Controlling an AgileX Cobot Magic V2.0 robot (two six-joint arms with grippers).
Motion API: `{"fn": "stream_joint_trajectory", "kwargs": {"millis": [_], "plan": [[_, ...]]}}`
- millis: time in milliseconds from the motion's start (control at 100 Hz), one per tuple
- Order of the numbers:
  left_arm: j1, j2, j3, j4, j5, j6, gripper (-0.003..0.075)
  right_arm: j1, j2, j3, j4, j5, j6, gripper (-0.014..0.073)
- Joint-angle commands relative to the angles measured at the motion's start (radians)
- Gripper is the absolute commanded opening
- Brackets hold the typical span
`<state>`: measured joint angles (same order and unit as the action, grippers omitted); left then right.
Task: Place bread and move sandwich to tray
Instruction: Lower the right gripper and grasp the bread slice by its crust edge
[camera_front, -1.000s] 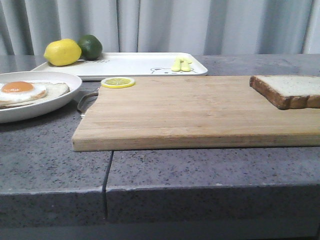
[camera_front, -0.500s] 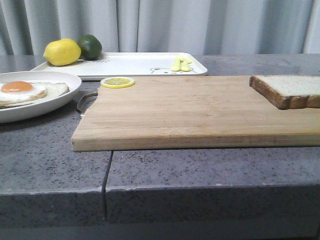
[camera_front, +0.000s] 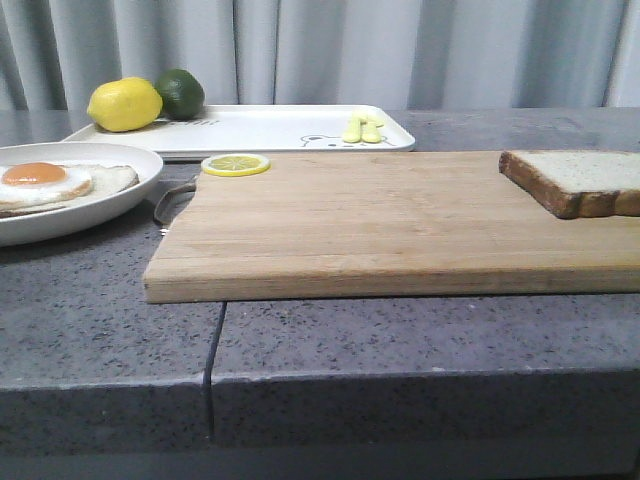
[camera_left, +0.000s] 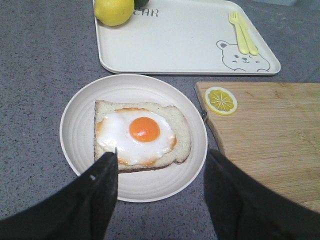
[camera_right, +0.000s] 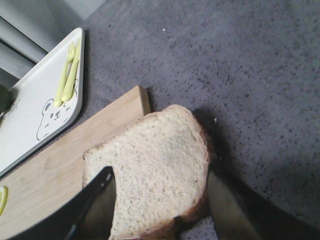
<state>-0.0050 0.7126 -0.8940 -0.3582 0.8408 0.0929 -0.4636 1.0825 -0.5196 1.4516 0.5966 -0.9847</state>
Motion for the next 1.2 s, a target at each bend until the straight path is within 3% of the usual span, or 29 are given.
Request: {"fn": "stream_joint_trajectory", "kwargs": {"millis": [0,1190], "plan": [[0.003,0.005,-0.03,-0.025,-0.075,0.004,0.0366,-0.008,0.024,-0.021,0.054,0.029,-0.022,0.0414],[0.003,0.005,-0.03,-0.025,-0.075,0.004,0.0366,-0.006,0.264,-0.049,0.144,0.128,-0.113,0.0414]]}}
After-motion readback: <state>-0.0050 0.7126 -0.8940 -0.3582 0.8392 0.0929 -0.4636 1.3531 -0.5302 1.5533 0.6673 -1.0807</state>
